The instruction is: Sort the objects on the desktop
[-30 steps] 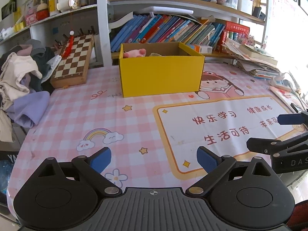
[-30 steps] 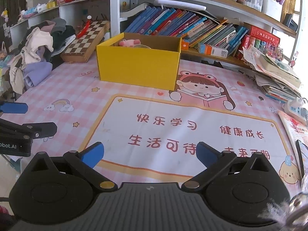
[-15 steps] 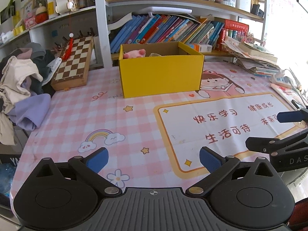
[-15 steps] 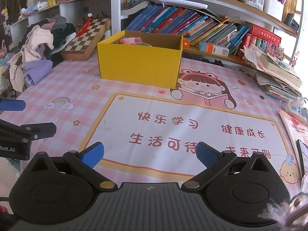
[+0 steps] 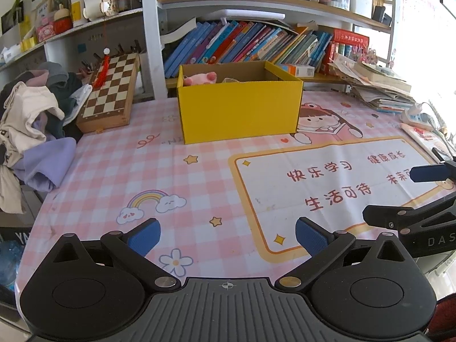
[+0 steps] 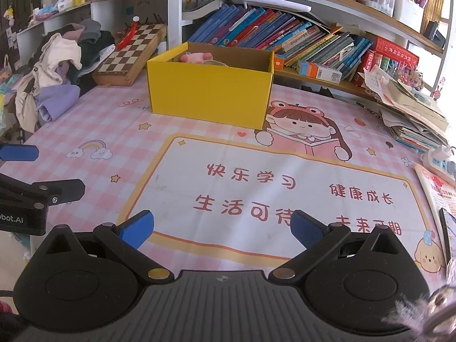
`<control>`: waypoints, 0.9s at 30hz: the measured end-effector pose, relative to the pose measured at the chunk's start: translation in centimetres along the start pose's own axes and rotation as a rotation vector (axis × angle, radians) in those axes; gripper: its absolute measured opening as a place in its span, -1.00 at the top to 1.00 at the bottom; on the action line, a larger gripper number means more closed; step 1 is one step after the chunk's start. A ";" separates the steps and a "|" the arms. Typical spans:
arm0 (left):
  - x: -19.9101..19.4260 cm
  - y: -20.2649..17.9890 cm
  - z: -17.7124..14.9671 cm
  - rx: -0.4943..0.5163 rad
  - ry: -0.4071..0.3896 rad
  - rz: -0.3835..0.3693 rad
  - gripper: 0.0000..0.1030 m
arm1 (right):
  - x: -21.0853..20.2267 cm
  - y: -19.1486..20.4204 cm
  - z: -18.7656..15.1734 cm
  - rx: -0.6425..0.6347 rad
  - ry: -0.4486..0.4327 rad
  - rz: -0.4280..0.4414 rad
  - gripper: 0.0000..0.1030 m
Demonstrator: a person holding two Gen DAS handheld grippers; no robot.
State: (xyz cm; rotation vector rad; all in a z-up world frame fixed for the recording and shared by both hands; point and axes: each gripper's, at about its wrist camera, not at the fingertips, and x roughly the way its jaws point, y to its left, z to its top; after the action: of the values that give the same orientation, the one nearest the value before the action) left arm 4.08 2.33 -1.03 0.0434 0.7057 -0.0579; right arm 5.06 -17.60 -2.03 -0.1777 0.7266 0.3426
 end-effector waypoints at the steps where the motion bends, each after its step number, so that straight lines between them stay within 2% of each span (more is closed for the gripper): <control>1: 0.0 0.0 0.0 0.000 0.000 0.000 -0.98 | 0.0 0.0 0.0 -0.001 0.001 0.000 -1.00; 27: 0.1 -0.2 -0.3 -0.004 0.020 -0.010 -0.99 | 0.4 0.7 -0.1 -0.019 0.027 0.016 -1.00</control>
State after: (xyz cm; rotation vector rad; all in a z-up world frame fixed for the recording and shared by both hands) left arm 3.96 2.14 -1.28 0.0370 0.7260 -0.0661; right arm 4.98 -16.89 -2.40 -0.1946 0.7524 0.3629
